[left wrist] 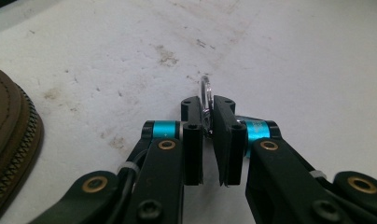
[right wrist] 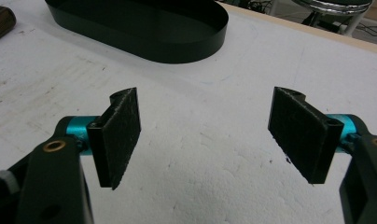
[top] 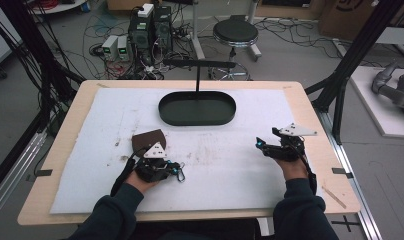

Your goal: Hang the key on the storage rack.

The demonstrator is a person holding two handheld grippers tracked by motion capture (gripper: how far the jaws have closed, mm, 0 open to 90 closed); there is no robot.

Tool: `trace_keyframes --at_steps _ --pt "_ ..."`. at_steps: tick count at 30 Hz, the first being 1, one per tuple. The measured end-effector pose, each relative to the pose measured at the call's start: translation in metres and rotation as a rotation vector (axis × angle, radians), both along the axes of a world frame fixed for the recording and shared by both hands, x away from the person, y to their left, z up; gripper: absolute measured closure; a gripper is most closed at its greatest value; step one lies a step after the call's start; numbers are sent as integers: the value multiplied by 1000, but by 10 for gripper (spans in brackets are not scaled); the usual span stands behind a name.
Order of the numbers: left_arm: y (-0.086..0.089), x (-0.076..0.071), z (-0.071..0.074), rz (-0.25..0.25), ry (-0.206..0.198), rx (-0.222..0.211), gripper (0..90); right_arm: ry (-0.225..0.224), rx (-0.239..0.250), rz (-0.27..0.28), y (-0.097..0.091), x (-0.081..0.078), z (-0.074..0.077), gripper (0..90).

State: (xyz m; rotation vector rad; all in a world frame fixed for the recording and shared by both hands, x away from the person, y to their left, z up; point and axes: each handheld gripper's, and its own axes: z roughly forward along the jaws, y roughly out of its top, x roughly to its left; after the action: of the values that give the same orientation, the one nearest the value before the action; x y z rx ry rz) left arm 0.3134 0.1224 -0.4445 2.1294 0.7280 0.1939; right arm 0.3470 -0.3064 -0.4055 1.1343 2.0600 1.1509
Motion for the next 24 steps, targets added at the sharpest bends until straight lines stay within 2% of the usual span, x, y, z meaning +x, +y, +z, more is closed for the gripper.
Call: trace_keyframes --at_steps 2,3,8,11,13,14,15,16,20,24 --pt "0 0 0 -1 8 -5 834 1 -1 0 0 0 0 256" --pt "0 0 -1 -4 9 -6 872 0 0 0 0 0 0 256" --pt "-1 0 0 -2 9 3 879 0 3 0 0 0 0 256" --pt "0 1 1 9 16 -10 881 -2 2 2 0 -1 1 256" --pt "6 1 8 43 2 -79 882 -4 9 0 -1 -1 1 256" --pt "6 1 8 43 2 -79 882 -4 9 0 -1 -1 1 256" --pt "12 2 12 62 -6 -134 882 -4 16 -5 -2 -1 1 256" --pt "12 2 12 62 -6 -134 882 -5 15 -4 -2 0 1 256" --pt "23 3 17 91 -27 -215 882 -6 14 -2 -2 -2 2 257" --pt "31 4 23 111 -56 -261 882 -11 15 0 -2 -2 2 257"
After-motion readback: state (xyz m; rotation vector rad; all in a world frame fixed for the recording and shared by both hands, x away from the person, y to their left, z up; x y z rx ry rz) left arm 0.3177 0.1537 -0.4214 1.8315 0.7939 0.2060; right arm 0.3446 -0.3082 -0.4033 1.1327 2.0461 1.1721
